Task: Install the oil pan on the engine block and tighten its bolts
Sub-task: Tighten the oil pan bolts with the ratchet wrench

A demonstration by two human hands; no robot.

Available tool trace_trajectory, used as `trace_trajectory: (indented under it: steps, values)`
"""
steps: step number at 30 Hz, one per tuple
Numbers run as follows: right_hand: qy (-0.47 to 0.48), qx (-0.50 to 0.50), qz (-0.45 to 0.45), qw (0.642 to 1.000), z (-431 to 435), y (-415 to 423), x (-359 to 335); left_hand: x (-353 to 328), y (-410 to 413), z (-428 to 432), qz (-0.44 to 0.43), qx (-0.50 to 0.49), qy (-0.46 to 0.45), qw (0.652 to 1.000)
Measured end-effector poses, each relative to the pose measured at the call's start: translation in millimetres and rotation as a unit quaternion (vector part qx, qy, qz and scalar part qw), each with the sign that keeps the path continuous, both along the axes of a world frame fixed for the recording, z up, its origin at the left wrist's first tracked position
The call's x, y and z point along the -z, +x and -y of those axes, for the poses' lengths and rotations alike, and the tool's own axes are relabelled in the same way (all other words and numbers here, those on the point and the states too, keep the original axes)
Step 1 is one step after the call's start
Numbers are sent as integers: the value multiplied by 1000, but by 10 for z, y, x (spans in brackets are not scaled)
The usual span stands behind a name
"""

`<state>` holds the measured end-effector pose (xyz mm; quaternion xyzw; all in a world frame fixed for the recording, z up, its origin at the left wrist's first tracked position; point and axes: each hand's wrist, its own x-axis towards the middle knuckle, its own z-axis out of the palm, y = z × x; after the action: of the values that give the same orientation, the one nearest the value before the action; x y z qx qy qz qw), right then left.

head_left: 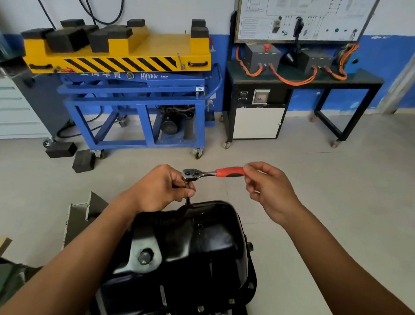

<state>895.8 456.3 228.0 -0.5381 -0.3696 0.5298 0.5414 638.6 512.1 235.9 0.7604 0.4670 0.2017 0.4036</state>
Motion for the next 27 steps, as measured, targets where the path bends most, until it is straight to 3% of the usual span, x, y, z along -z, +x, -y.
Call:
trace_trajectory:
  steps: [5,14,20,27]
  values:
    - [-2,-10,23,1000,-608,-231,-91,-38,-6,17,16,36,-22,999]
    - [37,-124,96,987,-1156,-813,-120,-36,-7,30,17,46,-22,999]
    - [58,-29,8,998,-707,-329,49,-4,7,57,6,-19,7,1000]
    - [124,-17,87,988,372,18,165,-11,43,51,1,-22,17,1000]
